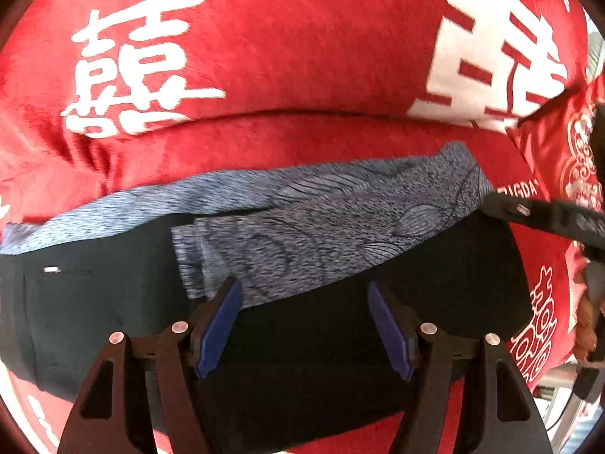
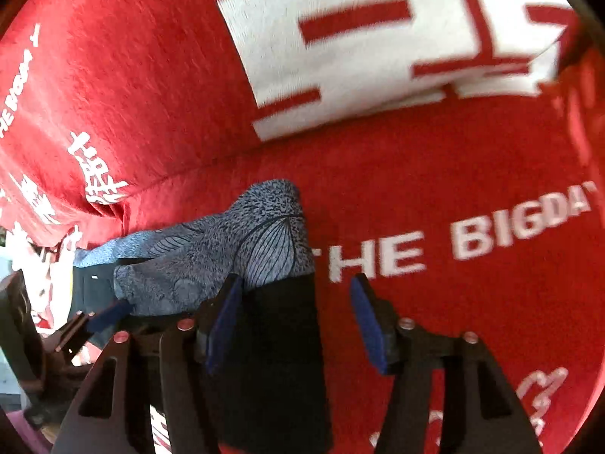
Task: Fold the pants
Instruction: 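Lay the end onto the trousers and open the right gripper, then move the left gripper to the trouser end and grasp it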
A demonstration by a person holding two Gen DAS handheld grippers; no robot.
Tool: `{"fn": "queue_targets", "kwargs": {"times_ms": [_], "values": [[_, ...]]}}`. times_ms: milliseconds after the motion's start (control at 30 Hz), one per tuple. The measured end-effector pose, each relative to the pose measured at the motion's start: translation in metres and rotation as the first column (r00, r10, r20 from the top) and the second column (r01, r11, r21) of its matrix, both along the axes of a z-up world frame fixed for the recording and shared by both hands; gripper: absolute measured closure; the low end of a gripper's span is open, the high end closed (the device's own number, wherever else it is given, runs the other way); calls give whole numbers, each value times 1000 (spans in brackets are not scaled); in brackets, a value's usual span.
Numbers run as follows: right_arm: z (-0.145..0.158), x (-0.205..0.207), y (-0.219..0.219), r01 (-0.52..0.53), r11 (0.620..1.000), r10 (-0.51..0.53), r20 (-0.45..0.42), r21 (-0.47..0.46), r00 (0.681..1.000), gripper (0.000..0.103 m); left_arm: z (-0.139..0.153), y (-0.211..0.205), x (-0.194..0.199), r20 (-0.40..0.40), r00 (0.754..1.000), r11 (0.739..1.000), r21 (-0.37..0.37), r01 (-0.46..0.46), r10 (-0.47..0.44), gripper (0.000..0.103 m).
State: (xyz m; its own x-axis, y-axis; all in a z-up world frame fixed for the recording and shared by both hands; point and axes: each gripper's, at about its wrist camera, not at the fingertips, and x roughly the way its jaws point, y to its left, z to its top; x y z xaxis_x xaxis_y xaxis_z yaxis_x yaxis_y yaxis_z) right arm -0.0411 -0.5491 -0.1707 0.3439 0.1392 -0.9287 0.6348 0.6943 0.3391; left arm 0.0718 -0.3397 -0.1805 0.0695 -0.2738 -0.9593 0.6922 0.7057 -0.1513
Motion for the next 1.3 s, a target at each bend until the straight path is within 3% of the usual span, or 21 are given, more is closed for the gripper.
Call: {"fn": "queue_targets", "kwargs": {"times_ms": [67, 133, 167, 233, 467, 633, 1033, 1300], "values": [[16, -11, 6, -5, 1000, 5, 17, -23, 1000, 41, -2, 9, 4, 12, 1000, 999, 28, -21, 21, 33], [28, -32, 7, -9, 1000, 9, 39, -4, 999, 42, -18, 23, 9, -14, 999, 994, 102, -45, 47, 32], [32, -34, 14, -15, 1000, 15, 42, -4, 999, 45, -24, 31, 12, -44, 997, 993, 100, -63, 68, 26], [38, -35, 29, -33, 999, 33, 55, -3, 998, 50, -27, 45, 15, -82, 990, 992, 61, -109, 114, 24], [19, -1, 73, -82, 995, 79, 58, 49, 995, 51, -17, 52, 11, -64, 989, 988, 88, -127, 133, 24], [-3, 9, 98, -150, 989, 150, -12, 11, 989, 51, -8, 73, 7, -62, 984, 983, 90, -161, 167, 24], [3, 14, 110, -142, 990, 142, -75, -4, 987, 51, 8, 112, 10, -47, 968, 961, 137, -239, 247, 24], [9, 27, 145, -210, 977, 205, -141, -28, 969, 49, 13, 148, 9, -49, 952, 946, 143, -292, 301, 24]]}}
